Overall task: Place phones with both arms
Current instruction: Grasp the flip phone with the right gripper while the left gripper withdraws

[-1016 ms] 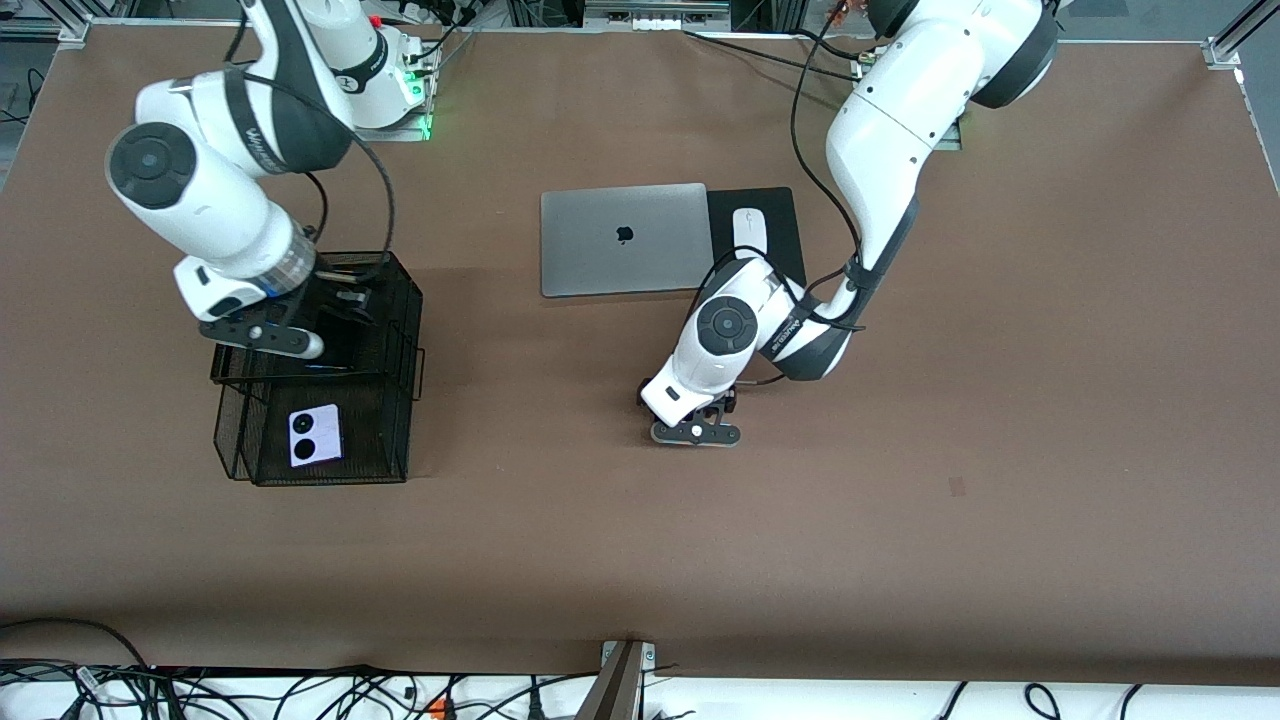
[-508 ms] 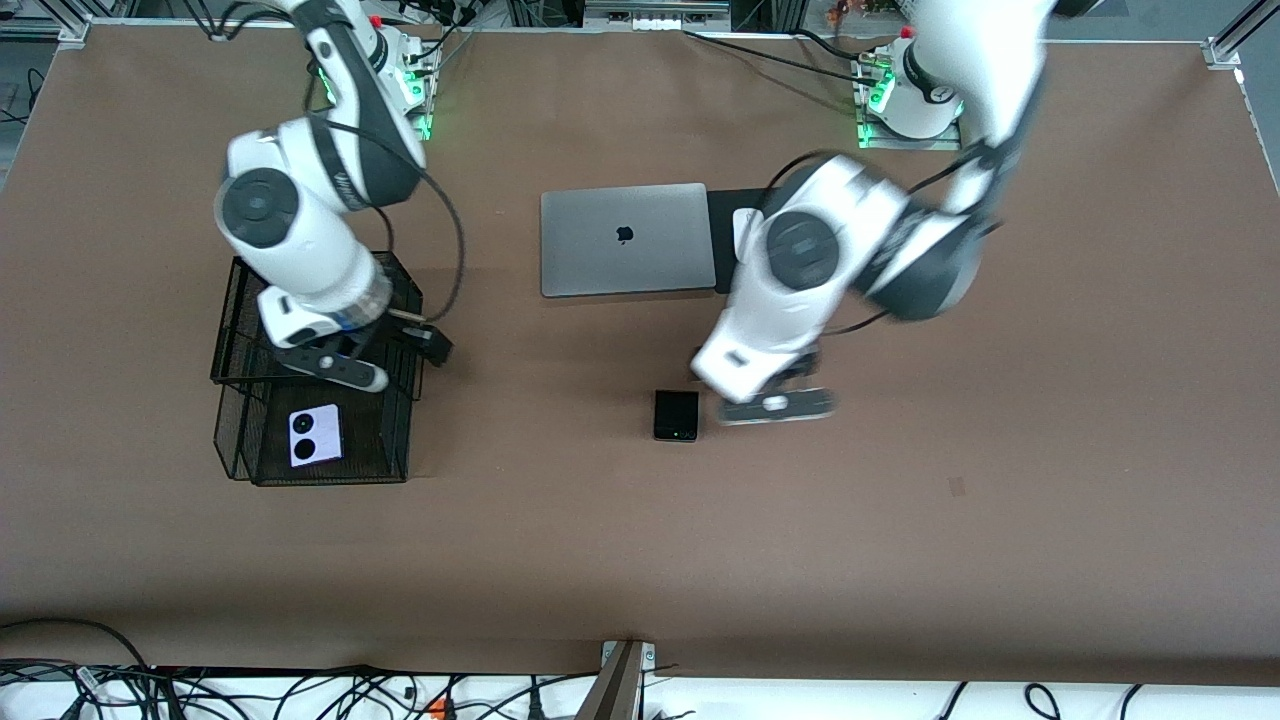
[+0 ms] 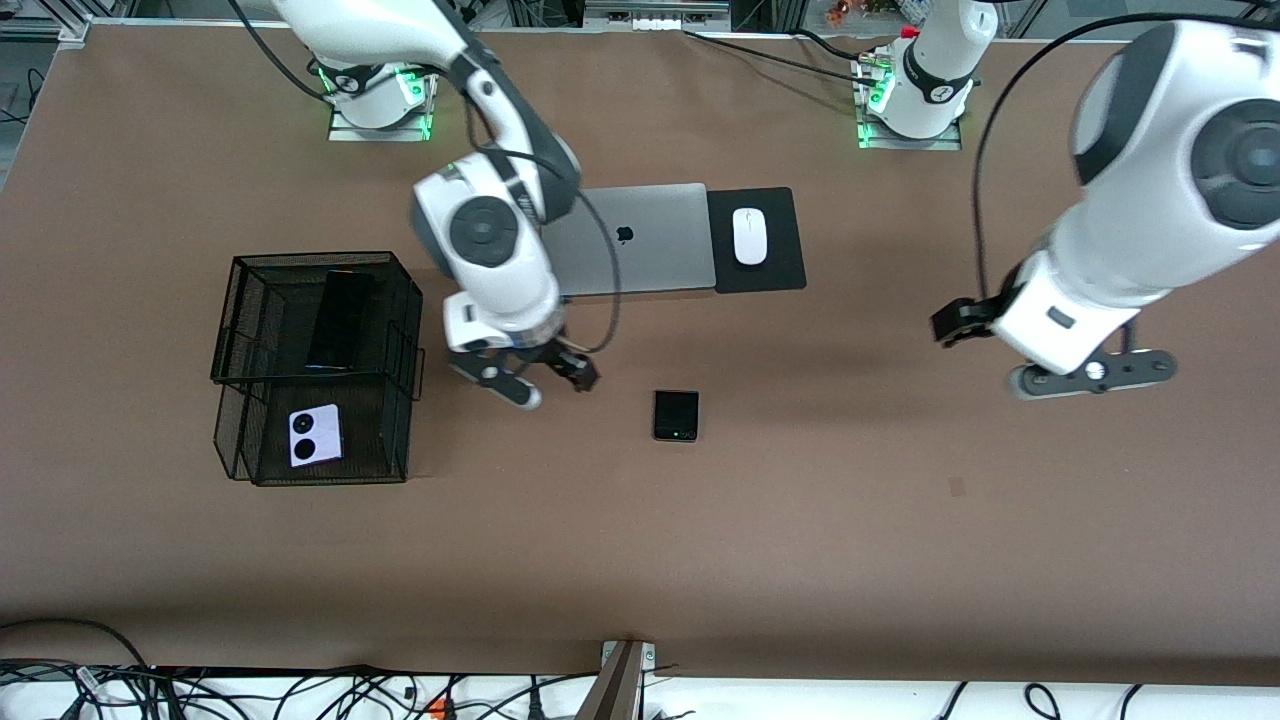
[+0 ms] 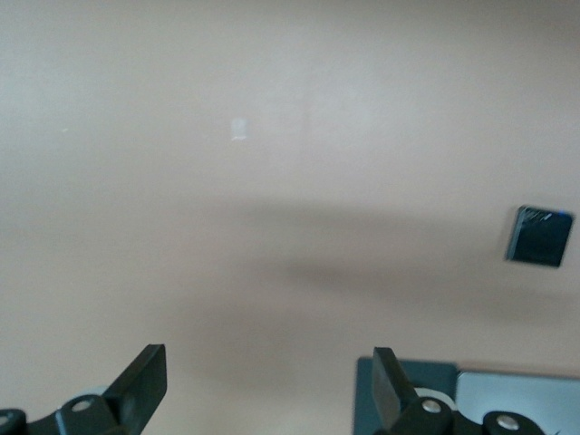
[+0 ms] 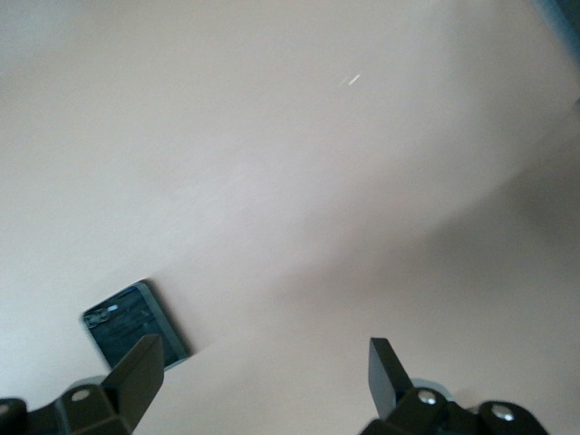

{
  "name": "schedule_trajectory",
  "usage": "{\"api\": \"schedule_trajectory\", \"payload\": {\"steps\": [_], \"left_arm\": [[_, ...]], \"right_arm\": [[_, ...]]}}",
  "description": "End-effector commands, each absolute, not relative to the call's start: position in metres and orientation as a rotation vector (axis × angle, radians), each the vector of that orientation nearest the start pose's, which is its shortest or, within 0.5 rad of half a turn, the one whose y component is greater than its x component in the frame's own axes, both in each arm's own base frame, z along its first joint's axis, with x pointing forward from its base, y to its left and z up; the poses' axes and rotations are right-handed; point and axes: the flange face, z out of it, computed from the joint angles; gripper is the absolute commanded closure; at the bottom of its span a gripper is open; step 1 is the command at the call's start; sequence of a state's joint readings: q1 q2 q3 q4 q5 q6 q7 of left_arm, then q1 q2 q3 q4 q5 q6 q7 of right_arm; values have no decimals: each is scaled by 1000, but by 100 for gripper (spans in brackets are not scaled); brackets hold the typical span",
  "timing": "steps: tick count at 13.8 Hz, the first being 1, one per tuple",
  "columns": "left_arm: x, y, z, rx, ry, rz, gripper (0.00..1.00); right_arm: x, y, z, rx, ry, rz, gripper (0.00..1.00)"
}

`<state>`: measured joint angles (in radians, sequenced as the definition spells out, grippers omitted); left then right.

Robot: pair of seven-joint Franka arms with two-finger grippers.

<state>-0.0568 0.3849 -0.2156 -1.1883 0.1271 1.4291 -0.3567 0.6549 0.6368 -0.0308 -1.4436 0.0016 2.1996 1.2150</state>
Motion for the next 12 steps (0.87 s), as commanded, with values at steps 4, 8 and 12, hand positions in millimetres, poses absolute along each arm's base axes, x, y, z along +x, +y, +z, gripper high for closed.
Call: {"api": "schedule_trajectory", "payload": {"steps": [4, 8, 12], "left_arm": [[614, -97, 585, -3043, -76, 290, 0], [590, -91, 590, -3066, 46, 325, 0], [541, -48, 577, -3163, -7, 87, 0]], "right_arm": [[576, 524, 259, -2800, 1024, -259, 0], [546, 571, 210, -2833, 973, -354, 0], [536, 586, 192, -2922, 696, -488, 0]]}}
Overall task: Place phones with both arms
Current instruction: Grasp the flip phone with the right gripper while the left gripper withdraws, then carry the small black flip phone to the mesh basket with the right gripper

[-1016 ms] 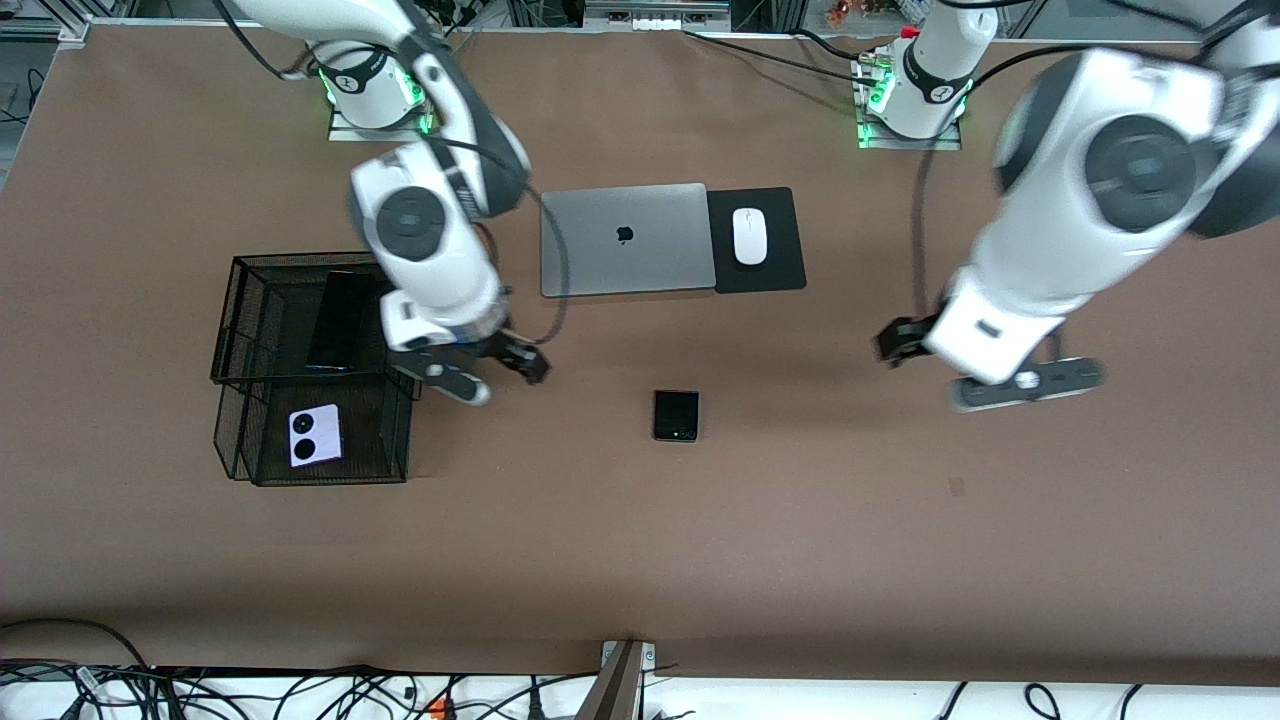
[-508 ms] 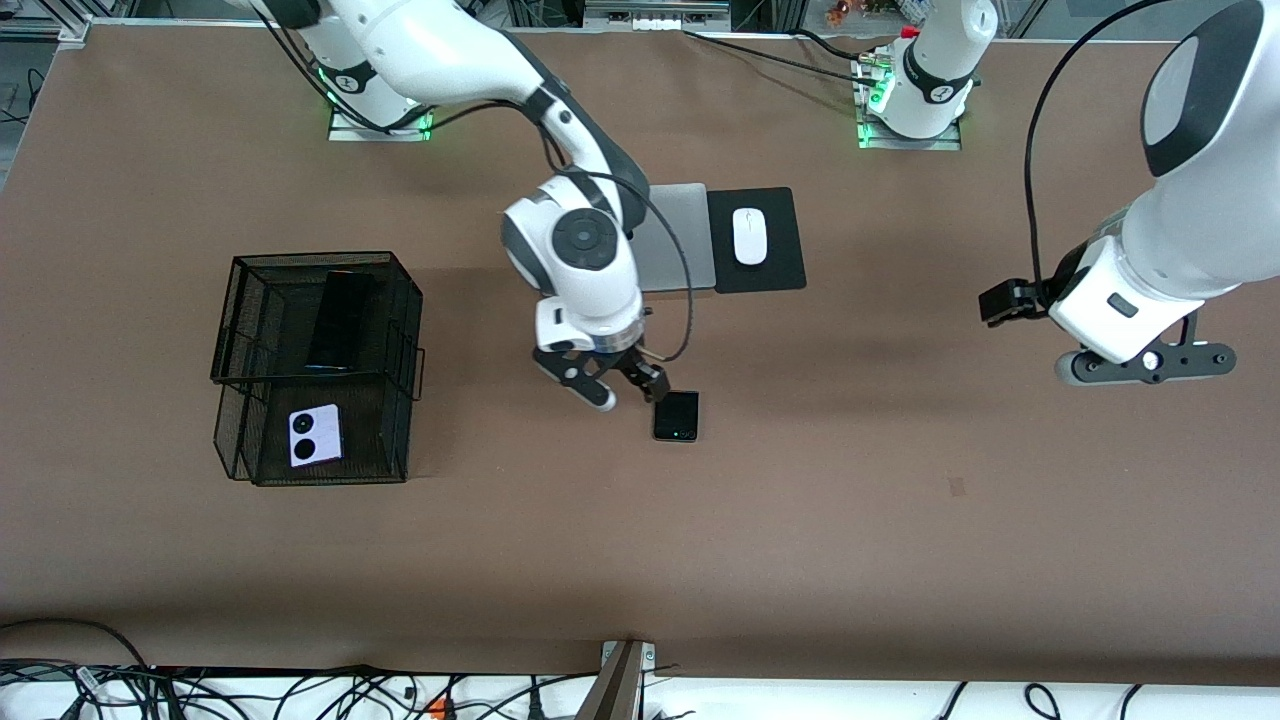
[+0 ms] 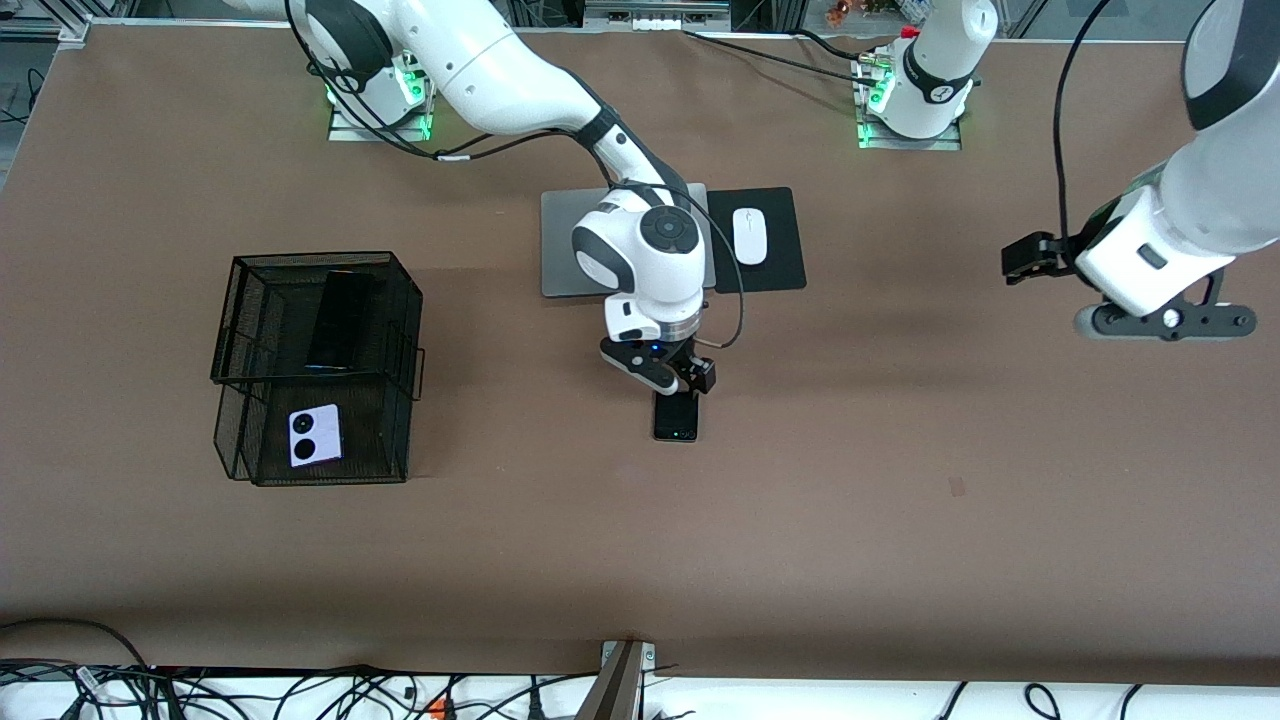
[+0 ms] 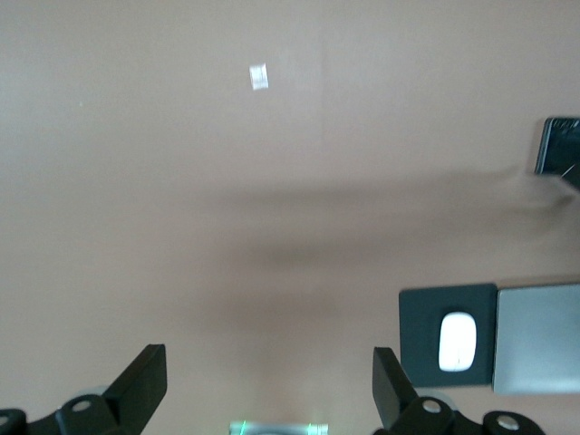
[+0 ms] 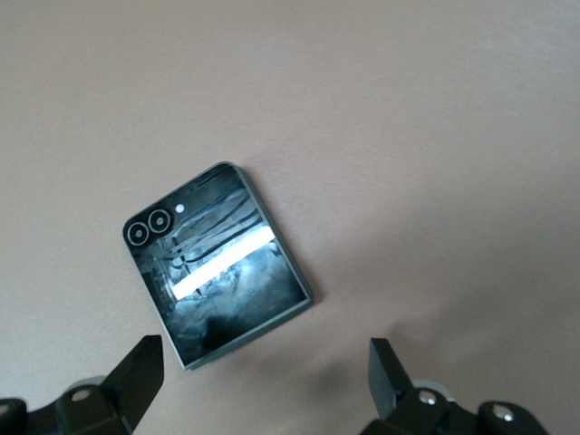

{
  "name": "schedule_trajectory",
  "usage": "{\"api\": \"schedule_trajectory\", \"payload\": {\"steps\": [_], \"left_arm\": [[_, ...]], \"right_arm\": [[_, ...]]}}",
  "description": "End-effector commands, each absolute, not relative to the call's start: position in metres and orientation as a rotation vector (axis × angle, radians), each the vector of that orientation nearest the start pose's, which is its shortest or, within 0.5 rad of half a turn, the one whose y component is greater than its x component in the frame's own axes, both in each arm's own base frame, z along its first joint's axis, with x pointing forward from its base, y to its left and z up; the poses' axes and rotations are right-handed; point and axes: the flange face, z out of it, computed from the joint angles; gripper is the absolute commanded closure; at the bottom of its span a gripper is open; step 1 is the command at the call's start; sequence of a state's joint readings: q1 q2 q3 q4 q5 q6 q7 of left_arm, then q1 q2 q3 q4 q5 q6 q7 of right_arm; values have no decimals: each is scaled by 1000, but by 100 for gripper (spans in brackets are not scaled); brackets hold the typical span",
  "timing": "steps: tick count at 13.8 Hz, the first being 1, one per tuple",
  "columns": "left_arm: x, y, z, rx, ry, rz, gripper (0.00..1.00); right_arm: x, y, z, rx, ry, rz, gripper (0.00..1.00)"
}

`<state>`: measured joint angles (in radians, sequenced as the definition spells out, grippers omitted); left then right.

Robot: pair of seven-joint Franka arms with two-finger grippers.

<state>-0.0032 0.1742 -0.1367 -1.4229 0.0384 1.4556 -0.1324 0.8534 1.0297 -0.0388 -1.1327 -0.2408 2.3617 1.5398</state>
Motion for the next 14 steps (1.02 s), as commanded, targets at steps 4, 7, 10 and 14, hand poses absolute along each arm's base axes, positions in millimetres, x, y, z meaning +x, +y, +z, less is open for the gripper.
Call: {"api": "schedule_trajectory", "payload": {"steps": [4, 7, 10, 14], "left_arm": [[526, -21, 592, -3088, 188, -72, 0], [540, -17, 597, -3086, 156, -63, 0], [546, -15, 599, -3092, 63, -65, 0], [540, -15, 596, -3093, 58, 6, 0]], "right_arm": [[538, 590, 192, -2884, 585, -529, 0], [549, 581, 181, -2893, 497, -617, 0], [553, 577, 173, -2889, 442, -681, 0], [551, 582, 167, -2862, 429, -687, 0]]}}
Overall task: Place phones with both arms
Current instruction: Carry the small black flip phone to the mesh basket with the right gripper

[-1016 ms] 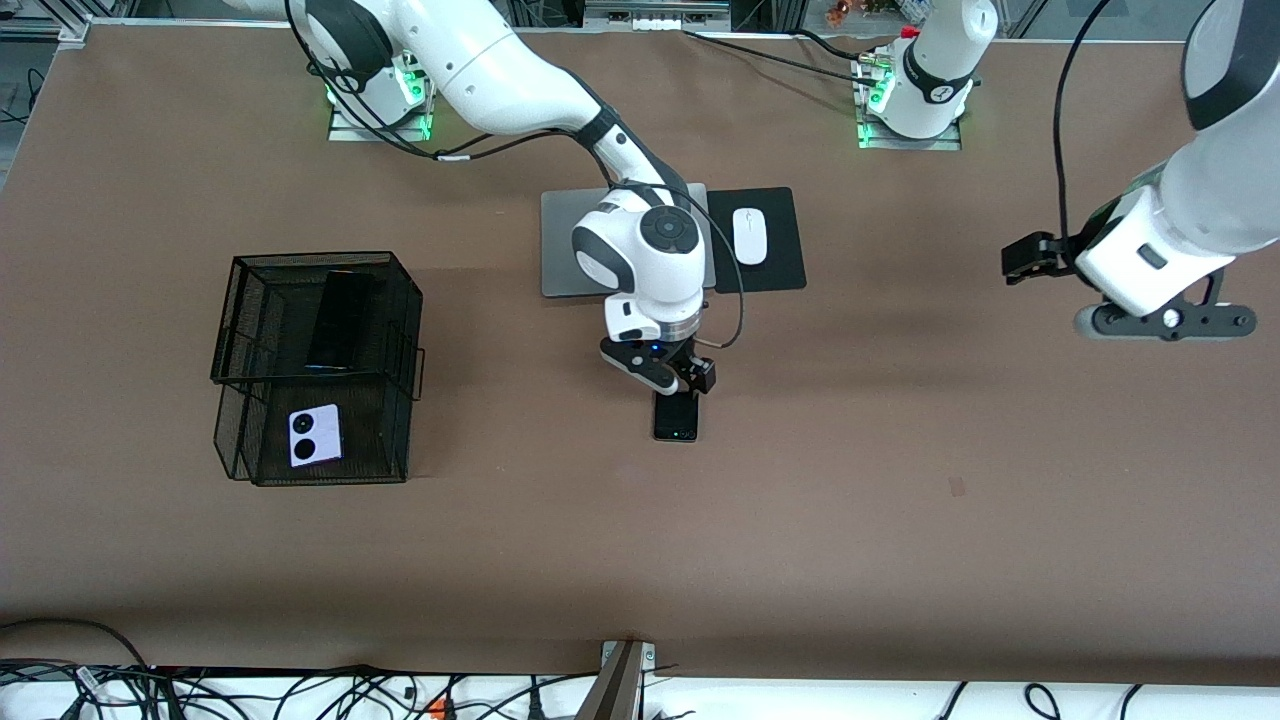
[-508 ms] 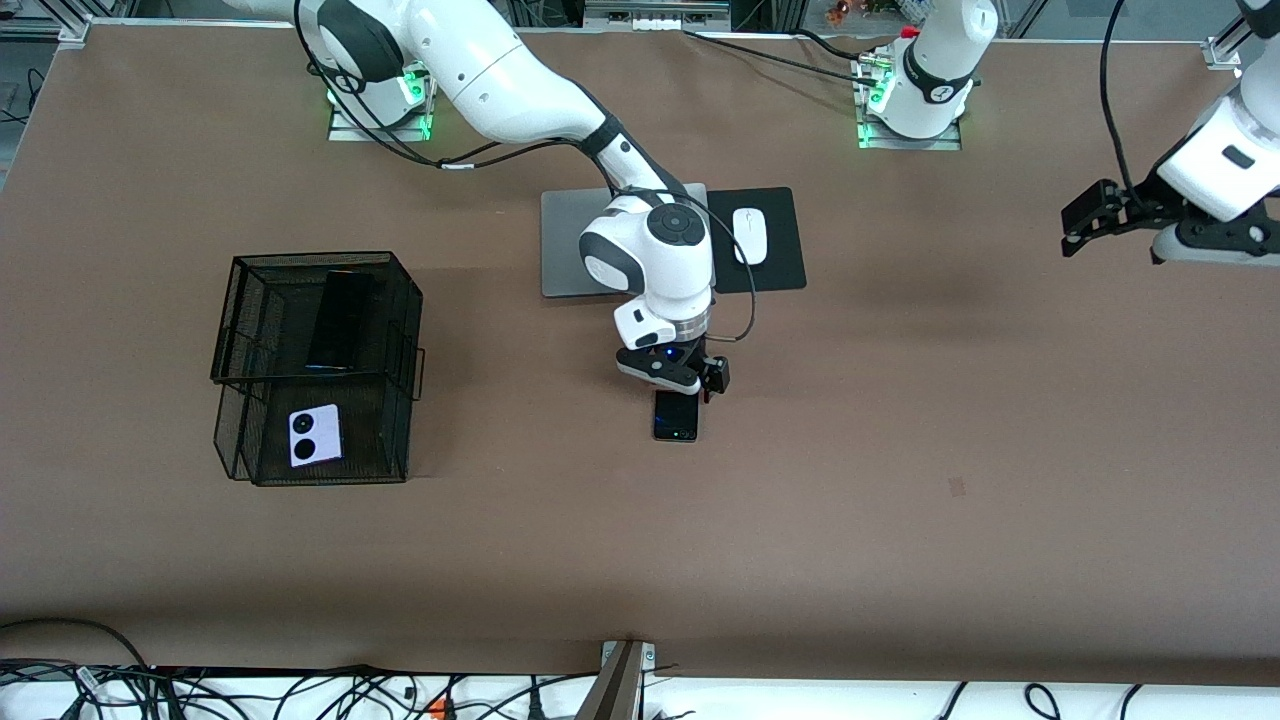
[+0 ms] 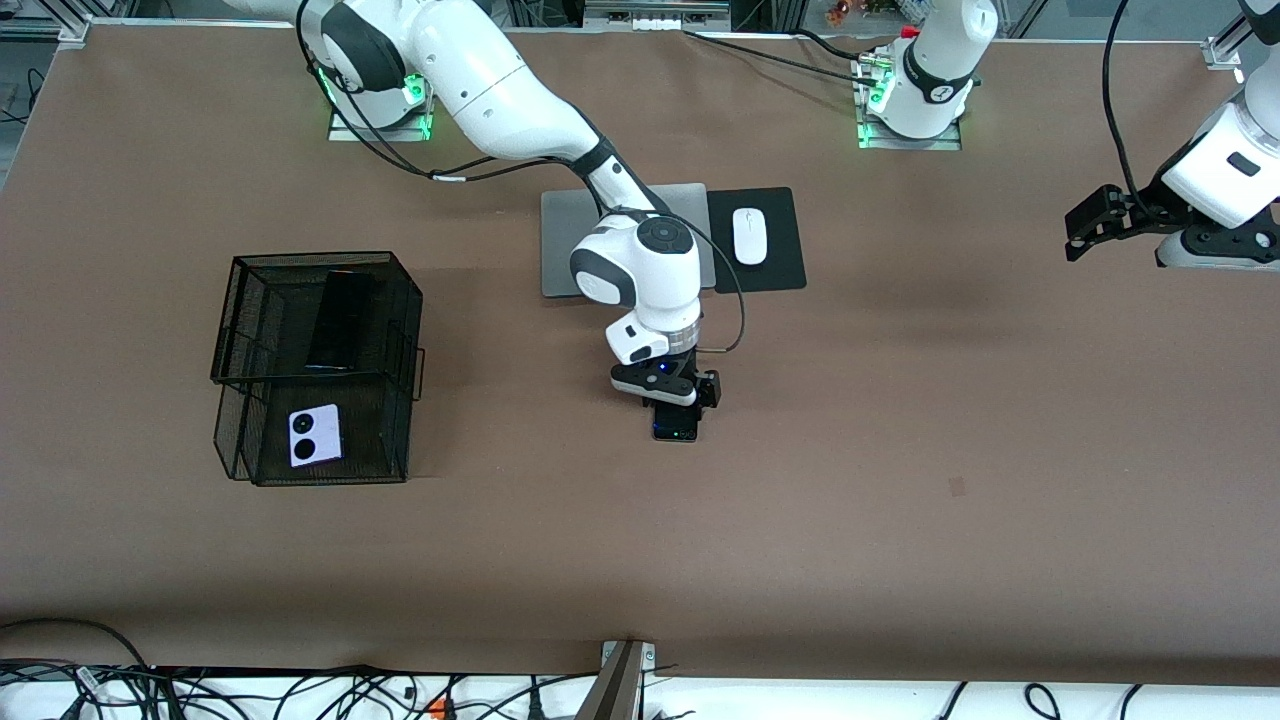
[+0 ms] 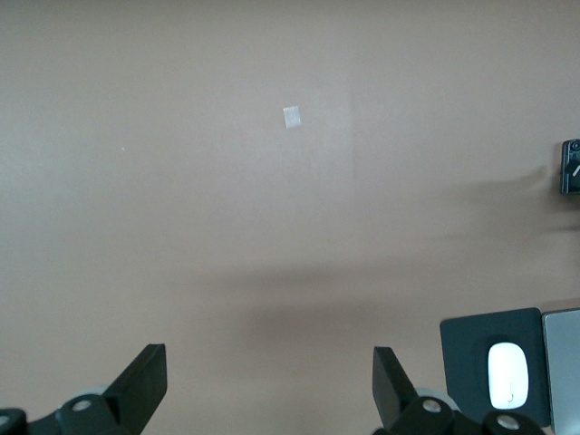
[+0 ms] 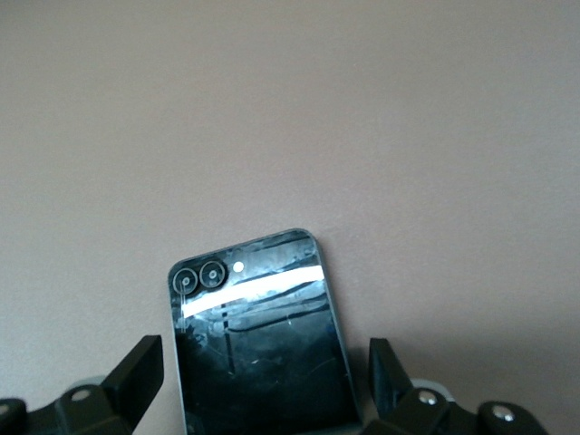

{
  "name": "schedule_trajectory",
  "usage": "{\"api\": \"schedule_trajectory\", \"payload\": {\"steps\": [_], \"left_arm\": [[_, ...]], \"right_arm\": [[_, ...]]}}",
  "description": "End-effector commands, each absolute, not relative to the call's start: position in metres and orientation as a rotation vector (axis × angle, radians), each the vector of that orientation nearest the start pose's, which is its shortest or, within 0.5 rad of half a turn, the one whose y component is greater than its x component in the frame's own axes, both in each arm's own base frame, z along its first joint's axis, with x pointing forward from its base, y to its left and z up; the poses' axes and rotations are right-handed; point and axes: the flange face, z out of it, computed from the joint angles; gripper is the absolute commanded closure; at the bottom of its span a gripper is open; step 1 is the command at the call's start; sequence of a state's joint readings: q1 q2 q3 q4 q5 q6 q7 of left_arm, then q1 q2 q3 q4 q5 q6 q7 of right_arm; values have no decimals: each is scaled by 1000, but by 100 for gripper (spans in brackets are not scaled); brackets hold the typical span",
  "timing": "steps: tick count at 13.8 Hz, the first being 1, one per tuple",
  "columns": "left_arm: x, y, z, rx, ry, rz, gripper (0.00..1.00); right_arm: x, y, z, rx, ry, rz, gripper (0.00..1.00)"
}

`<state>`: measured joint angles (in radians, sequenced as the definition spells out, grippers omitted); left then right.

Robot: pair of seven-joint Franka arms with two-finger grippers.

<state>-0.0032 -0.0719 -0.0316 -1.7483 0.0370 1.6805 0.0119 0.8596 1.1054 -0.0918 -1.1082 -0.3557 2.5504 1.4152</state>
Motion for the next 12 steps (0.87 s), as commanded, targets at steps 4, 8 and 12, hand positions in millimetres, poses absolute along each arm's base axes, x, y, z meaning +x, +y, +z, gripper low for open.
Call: {"api": "schedule_trajectory", "payload": {"steps": [4, 8, 12], "left_arm": [[542, -11, 600, -3095, 55, -3, 0], [539, -7, 599, -3095, 49, 28, 0], [539, -1, 599, -3095, 37, 41, 0]], "right_arm": [[546, 586, 159, -2871, 408, -685, 2], [545, 586, 155, -2889, 369, -712, 31], [546, 585, 158, -2892, 359, -717, 40]]}}
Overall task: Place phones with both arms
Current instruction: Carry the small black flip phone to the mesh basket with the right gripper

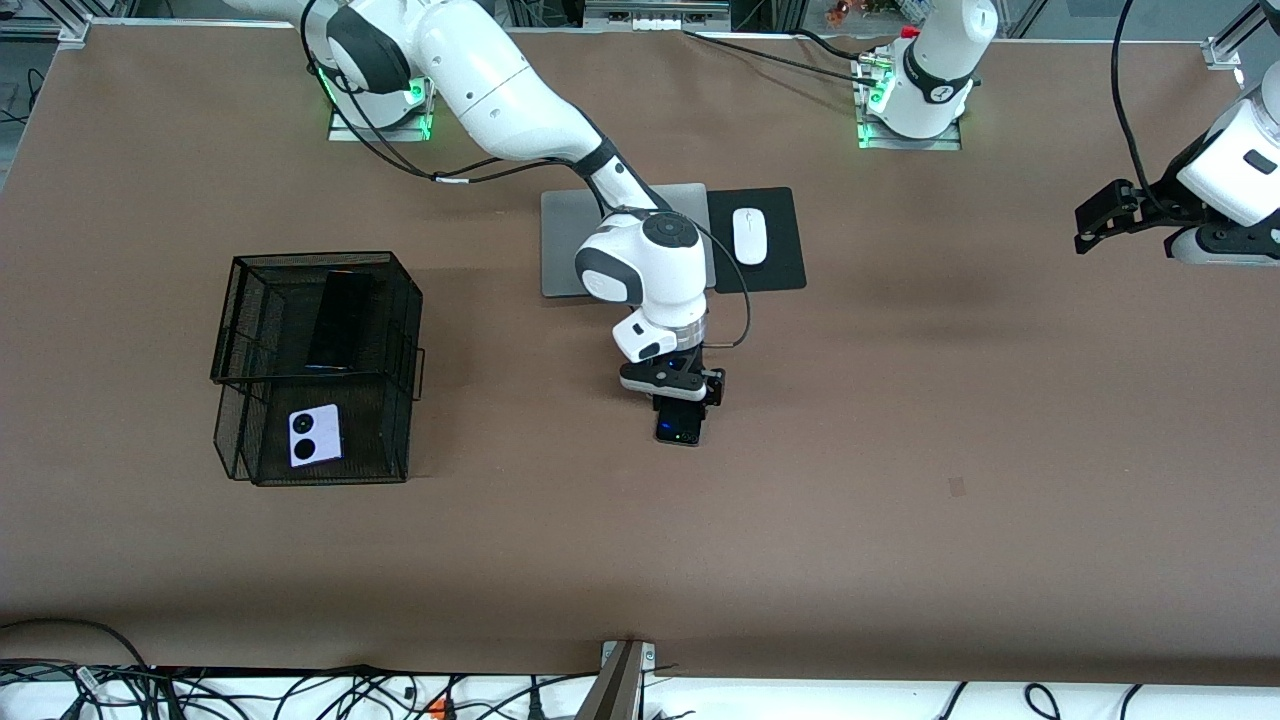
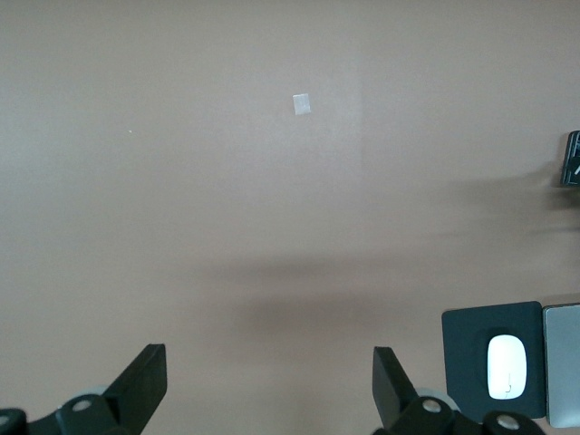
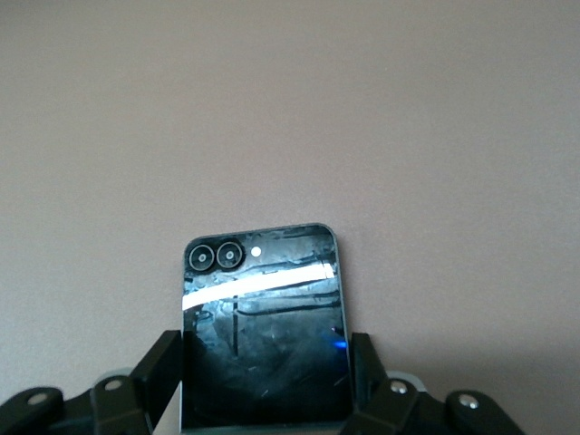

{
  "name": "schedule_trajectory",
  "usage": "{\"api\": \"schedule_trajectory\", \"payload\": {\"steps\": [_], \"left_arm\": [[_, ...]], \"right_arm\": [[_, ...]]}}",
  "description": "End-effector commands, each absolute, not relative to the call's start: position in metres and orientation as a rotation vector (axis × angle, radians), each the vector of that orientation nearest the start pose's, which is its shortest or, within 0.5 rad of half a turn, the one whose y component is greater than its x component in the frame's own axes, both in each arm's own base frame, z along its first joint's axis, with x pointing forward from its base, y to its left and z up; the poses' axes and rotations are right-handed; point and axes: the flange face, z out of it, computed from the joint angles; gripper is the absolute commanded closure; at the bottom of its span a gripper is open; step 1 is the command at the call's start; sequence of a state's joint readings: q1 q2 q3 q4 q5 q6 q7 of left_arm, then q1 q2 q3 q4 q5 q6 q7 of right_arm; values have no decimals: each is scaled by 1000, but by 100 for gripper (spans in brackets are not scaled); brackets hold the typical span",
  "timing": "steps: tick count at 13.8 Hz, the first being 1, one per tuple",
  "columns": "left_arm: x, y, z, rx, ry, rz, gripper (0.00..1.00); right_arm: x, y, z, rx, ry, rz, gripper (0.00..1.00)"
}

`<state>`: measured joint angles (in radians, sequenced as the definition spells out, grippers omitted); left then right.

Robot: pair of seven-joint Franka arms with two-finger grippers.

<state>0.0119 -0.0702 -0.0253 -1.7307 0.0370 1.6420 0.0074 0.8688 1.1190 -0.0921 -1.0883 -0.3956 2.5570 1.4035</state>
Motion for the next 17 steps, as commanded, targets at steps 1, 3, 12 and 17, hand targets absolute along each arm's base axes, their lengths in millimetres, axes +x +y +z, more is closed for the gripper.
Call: {"api": "schedule_trajectory", "payload": {"steps": [1, 3, 12, 17], "left_arm": [[539, -1, 599, -3095, 37, 41, 0], [539, -2, 599, -3095, 37, 40, 0], [539, -3, 599, -3095, 42, 40, 0], [539, -3, 599, -3095, 42, 40, 0]], "right_arm": [[548, 584, 162, -2896, 364, -718, 40], [550, 580, 171, -2951, 394, -706, 40], [569, 547, 325, -3115, 333, -547, 40], [555, 443, 376, -3258, 234, -343, 40]]}}
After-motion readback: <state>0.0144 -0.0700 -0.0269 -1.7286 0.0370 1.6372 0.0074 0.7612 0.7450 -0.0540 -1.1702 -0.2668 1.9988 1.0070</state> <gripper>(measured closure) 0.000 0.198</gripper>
